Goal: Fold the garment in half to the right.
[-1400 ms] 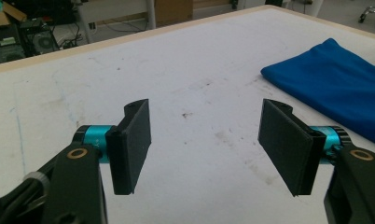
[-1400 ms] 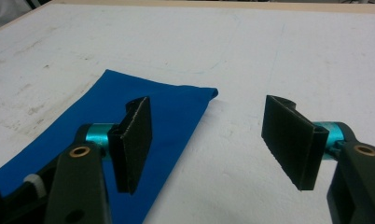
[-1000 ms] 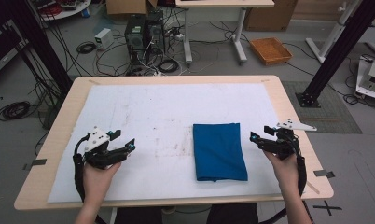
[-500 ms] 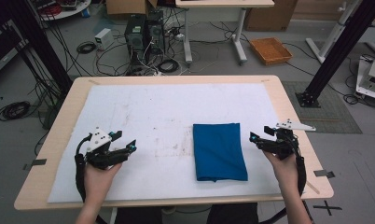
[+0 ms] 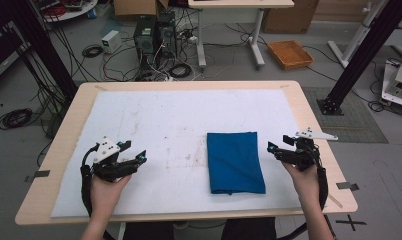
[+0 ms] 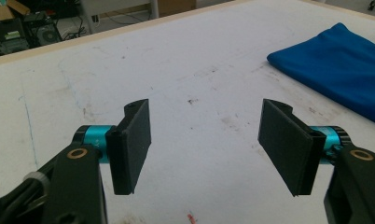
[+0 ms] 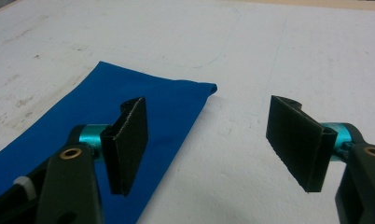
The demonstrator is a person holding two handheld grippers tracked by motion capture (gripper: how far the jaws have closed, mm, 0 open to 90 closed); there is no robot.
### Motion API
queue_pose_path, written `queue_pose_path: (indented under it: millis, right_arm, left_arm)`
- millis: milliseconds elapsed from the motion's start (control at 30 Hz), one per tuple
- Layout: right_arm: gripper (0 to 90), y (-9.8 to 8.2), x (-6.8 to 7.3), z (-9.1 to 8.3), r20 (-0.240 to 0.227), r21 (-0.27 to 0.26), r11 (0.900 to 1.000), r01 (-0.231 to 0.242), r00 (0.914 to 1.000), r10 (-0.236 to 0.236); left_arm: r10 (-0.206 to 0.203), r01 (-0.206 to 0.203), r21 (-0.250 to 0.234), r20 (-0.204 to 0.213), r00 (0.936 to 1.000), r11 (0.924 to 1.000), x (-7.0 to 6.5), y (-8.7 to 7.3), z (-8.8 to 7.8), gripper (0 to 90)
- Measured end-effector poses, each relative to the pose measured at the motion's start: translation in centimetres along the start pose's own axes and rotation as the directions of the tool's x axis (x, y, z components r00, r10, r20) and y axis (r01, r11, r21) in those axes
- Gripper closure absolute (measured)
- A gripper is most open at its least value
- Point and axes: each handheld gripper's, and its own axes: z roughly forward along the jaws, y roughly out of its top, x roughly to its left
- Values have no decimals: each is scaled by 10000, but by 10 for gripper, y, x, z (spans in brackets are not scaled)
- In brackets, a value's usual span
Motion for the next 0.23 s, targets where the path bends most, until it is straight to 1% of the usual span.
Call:
queue_pose_path:
  millis: [233]
  right_arm:
    - [296,0,-1,2,-6,27,10000,22,10000,-22]
  left_arm:
    - [-10,10,39,-13,10000,10000,0,0,0,346]
